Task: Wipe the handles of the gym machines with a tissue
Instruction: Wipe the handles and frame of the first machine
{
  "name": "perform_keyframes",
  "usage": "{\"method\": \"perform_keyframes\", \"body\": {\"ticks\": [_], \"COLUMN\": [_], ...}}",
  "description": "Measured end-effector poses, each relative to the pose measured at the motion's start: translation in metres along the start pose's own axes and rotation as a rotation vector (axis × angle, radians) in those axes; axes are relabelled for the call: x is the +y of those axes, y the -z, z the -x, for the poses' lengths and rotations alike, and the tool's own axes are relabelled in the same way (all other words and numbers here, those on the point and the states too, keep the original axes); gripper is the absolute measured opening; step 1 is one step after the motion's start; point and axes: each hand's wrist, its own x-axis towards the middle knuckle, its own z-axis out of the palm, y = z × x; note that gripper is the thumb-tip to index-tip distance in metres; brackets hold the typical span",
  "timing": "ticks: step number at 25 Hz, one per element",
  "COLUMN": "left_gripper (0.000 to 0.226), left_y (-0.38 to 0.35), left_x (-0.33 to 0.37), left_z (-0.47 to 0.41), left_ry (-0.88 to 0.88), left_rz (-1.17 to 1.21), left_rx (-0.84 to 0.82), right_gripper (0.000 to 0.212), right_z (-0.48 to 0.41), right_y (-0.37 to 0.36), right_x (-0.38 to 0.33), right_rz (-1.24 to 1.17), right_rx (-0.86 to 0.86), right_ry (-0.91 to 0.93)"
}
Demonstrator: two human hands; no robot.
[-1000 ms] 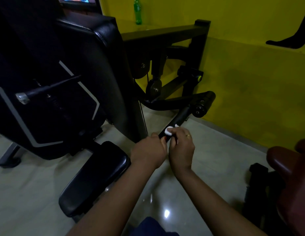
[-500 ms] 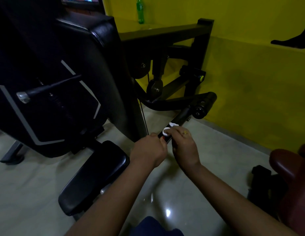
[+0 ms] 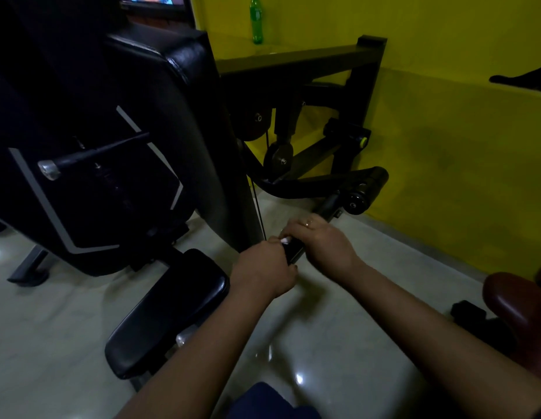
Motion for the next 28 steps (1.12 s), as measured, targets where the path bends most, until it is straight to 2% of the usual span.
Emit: {"method": "perform_keyframes", "body": {"ticks": [4, 6, 7, 10, 12, 13, 15, 17, 19, 22, 26, 28], "left_gripper": [0.044, 0.045, 0.045, 0.046, 0.047, 0.047, 0.046, 0.045, 0.042, 0.035, 0.029, 0.031], "left_y": [-0.001, -0.002, -0.002, -0.001, -0.001, 0.0, -0.001, -0.001, -0.002, -0.002, -0.005, -0.006], "left_x": [0.001, 0.0, 0.0, -0.001, -0.001, -0.001, -0.002, -0.003, -0.004, -0.005, -0.005, -0.005], "left_z": [-0.001, -0.001, -0.001, 0.0, 0.001, 0.001, 0.002, 0.0, -0.004, -0.008, -0.004, -0.002], "left_ry": [0.028, 0.033, 0.03, 0.022, 0.012, 0.002, -0.002, 0.004, -0.005, 0.043, 0.076, 0.101], "left_rz": [0.012, 0.006, -0.005, -0.024, -0.017, -0.014, 0.051, 0.15, 0.173, 0.227, 0.317, 0.325], "left_rx": [-0.012, -0.02, -0.022, -0.017, -0.006, 0.001, 0.02, 0.003, -0.044, -0.038, -0.007, 0.017], "right_gripper": [0.019, 0.022, 0.024, 0.026, 0.026, 0.025, 0.024, 0.032, 0.036, 0.031, 0.019, 0.011], "right_z": [-0.052, -0.077, -0.084, -0.073, -0.058, -0.05, -0.026, 0.002, 0.022, 0.023, -0.011, -0.016], "right_y": [0.018, 0.017, 0.016, 0.012, 0.011, 0.008, -0.004, -0.026, -0.047, -0.053, -0.044, -0.054], "right_x": [0.038, 0.024, 0.012, -0.01, 0.007, 0.021, 0.037, 0.018, -0.024, -0.053, -0.029, -0.038], "right_rz": [0.31, 0.422, 0.405, 0.294, 0.23, 0.19, 0.07, -0.093, -0.292, -0.502, -0.759, -1.069], "right_rx": [-0.355, -0.568, -0.629, -0.63, -0.48, -0.33, 0.079, 0.418, 0.617, 0.794, 0.848, 0.898], "right_ry": [-0.205, -0.161, -0.107, 0.075, 0.057, -0.015, -0.199, -0.354, -0.49, -0.682, -1.248, -1.391]}}
